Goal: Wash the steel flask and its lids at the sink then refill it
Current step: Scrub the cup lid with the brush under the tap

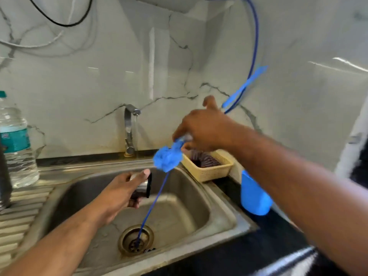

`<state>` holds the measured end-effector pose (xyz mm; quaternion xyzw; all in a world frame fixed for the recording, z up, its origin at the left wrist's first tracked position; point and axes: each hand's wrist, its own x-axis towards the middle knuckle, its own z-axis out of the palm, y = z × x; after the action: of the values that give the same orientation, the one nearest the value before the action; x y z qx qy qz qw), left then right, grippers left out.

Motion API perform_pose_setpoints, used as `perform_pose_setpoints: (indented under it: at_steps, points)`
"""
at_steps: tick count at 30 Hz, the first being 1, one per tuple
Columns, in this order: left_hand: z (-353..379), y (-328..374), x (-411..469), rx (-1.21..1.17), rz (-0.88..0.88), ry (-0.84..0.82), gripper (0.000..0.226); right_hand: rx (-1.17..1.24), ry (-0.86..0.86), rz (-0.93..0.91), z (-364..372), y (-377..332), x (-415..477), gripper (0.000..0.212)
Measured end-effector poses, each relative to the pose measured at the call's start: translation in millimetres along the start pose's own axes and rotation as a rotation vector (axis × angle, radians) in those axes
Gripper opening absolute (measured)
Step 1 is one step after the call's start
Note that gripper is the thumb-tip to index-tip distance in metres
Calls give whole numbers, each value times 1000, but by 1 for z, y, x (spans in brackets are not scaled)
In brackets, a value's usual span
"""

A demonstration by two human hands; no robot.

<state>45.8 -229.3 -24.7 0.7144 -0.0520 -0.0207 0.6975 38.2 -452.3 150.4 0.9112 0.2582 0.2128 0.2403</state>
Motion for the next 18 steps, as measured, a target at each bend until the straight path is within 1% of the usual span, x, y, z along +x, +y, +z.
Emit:
perform_pose_setpoints:
  at_steps: [3, 8, 12, 18]
  points:
    - [18, 1, -6, 15, 65, -26, 49, -153, -168, 20, -20, 42, -21, 39]
    - [25, -4, -6, 77, 92, -19, 53, -313, -399, 168, -26, 91, -56, 41]
    - [22, -5, -6, 106, 97, -20, 49, -360, -511, 229, -16, 100, -72, 43]
    - [17, -7, -5, 128, 101, 18, 45, -345, -598, 207, 20, 89, -80, 47]
